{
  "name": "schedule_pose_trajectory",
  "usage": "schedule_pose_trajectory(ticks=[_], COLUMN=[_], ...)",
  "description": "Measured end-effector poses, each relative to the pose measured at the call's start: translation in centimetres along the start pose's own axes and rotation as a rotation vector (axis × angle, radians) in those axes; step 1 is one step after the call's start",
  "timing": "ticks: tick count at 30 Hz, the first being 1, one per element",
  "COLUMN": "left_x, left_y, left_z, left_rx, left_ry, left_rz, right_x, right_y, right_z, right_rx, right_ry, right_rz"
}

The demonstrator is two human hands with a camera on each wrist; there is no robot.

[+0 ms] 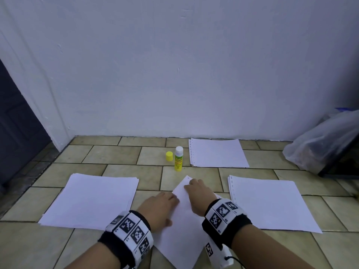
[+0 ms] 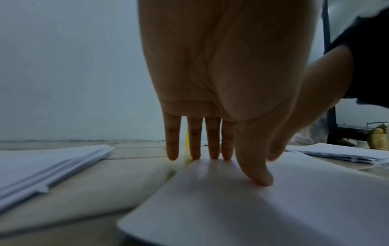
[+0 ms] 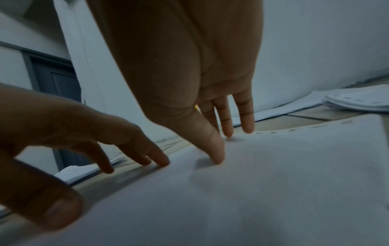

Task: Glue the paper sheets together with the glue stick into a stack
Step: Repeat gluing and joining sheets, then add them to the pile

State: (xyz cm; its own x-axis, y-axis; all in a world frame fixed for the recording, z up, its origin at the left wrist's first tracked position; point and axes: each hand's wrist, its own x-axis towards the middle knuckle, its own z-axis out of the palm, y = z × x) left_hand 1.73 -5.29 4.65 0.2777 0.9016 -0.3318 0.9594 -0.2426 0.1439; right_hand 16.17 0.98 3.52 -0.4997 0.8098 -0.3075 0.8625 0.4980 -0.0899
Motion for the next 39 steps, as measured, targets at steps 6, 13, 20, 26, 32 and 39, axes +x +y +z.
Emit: schedule_pose_trajectory(ticks=[6, 13, 20, 26, 32, 39], left_x=[-0.7, -0.6, -0.5, -0.6, -0.5, -0.9], left_y=[0.2, -1.3, -1.5, -1.4, -0.3, -0.5], left_z=[0.6, 1.2, 0.8, 0.9, 0.5, 0.1], left_rx=[0.003, -0.13, -0.073, -0.072, 0.077, 0.128], left_ry=[0.032, 0.105, 0.073, 0.057, 0.025, -0.011], left_rz=[-0.134, -0.192, -0.2, -0.218, -0.285, -0.353], right_x=[-0.3, 0.4, 0.4, 0.4, -1.3, -4.0], right_y=[-2.4, -3.0, -1.5, 2.7, 2.2, 1.7], right_z=[0.6, 0.2, -0.1, -0.3, -1.1, -0.2], right_rx=[0.085, 0.045, 0.091, 0.189, 0.108, -0.025], right_ry=[-0.017, -0.064, -0.095, -0.101, -0.091, -0.195], right_rz=[-0.021, -0.156, -0.171, -0.028, 0.078, 0.05])
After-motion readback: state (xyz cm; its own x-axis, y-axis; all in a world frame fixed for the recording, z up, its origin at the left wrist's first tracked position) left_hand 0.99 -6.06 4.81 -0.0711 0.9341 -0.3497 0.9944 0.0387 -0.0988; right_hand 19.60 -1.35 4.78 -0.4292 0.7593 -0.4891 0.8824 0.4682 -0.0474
